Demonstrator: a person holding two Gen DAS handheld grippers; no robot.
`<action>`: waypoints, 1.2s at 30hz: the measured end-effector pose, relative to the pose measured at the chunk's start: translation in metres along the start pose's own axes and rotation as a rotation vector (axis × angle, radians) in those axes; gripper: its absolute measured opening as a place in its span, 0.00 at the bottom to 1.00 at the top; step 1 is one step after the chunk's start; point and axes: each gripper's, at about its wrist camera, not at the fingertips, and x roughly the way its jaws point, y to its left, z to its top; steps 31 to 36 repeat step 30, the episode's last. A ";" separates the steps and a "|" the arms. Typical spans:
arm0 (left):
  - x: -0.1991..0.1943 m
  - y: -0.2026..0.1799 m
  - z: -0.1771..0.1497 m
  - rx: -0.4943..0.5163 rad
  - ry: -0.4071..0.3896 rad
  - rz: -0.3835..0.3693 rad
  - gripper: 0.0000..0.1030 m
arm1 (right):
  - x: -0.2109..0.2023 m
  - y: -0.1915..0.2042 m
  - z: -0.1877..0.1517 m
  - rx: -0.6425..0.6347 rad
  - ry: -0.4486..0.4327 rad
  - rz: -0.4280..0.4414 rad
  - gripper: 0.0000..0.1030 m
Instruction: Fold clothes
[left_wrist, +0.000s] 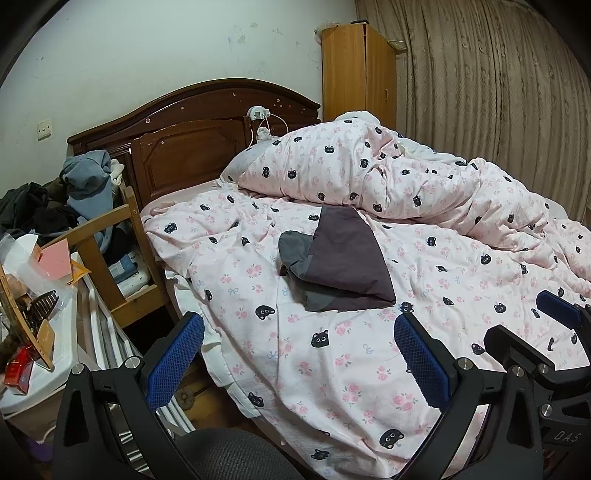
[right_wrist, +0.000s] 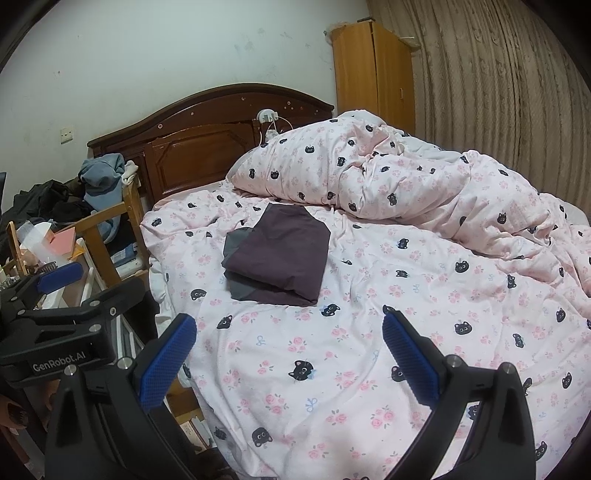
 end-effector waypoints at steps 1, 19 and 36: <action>0.000 0.000 0.000 -0.001 0.000 0.001 0.99 | 0.000 -0.001 0.000 0.001 -0.001 0.000 0.99; -0.001 0.006 0.002 -0.013 -0.002 0.011 0.99 | -0.001 0.001 0.000 -0.006 0.000 0.002 0.99; -0.002 0.008 0.001 -0.014 -0.006 0.016 0.99 | -0.002 0.003 0.000 -0.007 -0.002 0.007 0.99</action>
